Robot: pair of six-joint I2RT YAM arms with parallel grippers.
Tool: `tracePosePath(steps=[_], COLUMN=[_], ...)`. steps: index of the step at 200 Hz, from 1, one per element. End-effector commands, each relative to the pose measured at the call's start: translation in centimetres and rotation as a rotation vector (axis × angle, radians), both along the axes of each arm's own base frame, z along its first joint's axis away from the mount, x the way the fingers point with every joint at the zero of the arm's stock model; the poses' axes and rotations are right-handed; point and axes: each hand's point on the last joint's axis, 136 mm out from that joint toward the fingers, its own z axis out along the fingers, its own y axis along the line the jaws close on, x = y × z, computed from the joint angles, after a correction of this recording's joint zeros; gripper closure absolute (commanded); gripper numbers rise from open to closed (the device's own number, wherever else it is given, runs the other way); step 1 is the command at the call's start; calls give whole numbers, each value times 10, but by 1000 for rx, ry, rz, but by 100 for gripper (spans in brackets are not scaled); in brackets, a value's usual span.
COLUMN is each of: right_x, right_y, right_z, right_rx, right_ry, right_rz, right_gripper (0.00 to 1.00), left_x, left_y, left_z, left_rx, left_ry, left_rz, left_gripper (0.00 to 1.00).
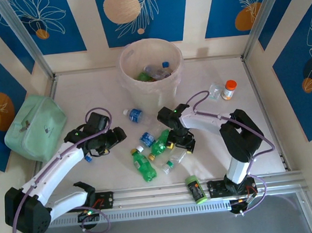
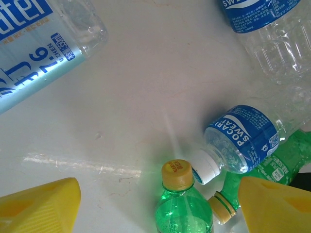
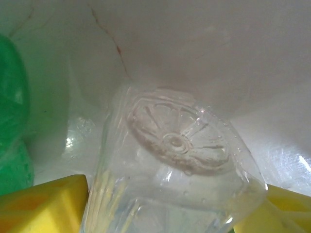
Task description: Put the plastic bottles in the bin
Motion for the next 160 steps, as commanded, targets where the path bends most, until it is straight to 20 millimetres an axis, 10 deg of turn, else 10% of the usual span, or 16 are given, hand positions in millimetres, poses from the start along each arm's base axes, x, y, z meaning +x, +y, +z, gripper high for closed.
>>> tracePosePath(steps=[1, 93, 160], right_x=[-5, -3, 23], right_y=[-5, -12, -11], right_z=[-6, 25, 155], right_rx=[1, 8, 231], right_ry=[32, -98, -533], right_rz=[-28, -21, 98], right_gripper=[29, 53, 56], left_x=[-1, -15, -17], left_y=[4, -3, -31], left_z=[3, -20, -35], left_rx=[23, 25, 4], left_ry=[-13, 82, 130], left_rz=[-8, -16, -50], left_gripper=[17, 19, 23])
